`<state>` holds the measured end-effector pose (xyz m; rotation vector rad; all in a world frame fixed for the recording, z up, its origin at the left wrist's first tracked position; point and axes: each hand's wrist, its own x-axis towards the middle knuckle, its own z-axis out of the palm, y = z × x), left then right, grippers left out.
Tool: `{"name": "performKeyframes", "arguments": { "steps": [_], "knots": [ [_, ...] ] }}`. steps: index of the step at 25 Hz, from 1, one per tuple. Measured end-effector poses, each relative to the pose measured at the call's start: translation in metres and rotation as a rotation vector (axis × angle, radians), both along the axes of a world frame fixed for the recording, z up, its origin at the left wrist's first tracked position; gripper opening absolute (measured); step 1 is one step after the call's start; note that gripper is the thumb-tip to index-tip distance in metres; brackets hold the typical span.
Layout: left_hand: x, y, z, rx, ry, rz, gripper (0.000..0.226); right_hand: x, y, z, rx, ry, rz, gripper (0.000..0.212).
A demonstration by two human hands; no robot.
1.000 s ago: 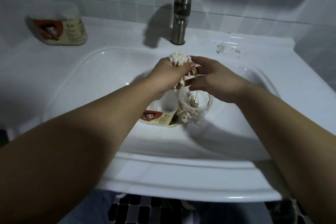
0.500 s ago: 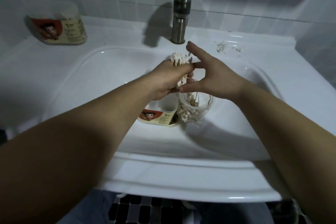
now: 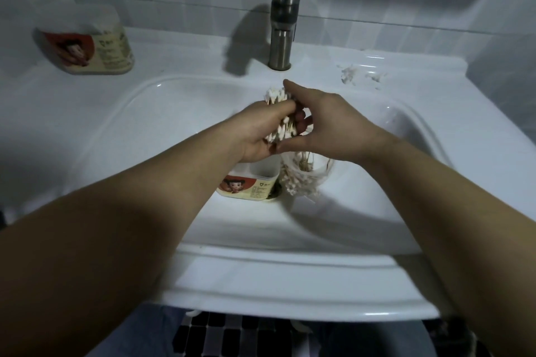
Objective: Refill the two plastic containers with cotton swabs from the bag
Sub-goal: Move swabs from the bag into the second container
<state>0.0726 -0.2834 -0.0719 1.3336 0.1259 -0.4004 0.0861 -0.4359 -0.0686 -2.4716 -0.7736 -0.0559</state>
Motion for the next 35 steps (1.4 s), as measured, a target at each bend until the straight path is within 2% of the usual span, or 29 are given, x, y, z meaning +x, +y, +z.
{"name": "performKeyframes", "arguments": {
  "steps": [3,8,9,12,13,18,20,26,30,35],
  "knots": [
    [0.0,0.002,0.001,0.044,0.018,-0.011,0.022,0.003,-0.002,-0.001,0.068,0.003,0.012,0.094],
    [0.003,-0.001,-0.002,0.121,0.028,0.093,0.009,-0.001,-0.006,0.007,0.157,0.152,-0.058,0.098],
    [0.005,0.0,-0.003,0.135,0.02,0.134,0.006,-0.003,-0.007,0.009,0.146,0.156,-0.091,0.087],
    [0.008,0.006,-0.007,0.163,-0.019,0.202,0.009,-0.006,-0.008,0.015,0.015,0.121,-0.177,0.024],
    [0.008,0.007,-0.008,0.166,-0.025,0.205,0.01,-0.005,-0.008,0.014,-0.054,0.135,-0.192,0.013],
    [0.01,0.005,-0.013,0.228,-0.059,0.152,0.011,-0.005,0.0,0.001,-0.549,0.255,-0.091,0.03],
    [0.01,0.005,-0.015,0.24,-0.07,0.132,0.012,-0.007,0.004,-0.002,-0.663,0.285,-0.042,0.03],
    [0.011,0.005,-0.017,0.273,-0.1,0.097,0.013,-0.009,0.01,-0.012,-0.756,0.269,0.02,0.025],
    [0.01,0.004,-0.018,0.289,-0.114,0.067,0.013,-0.008,0.011,-0.014,-0.77,0.227,0.04,0.005],
    [0.01,0.003,-0.02,0.356,-0.156,0.003,0.01,-0.006,0.011,-0.011,-0.668,0.122,0.004,0.023]
  ]
}}
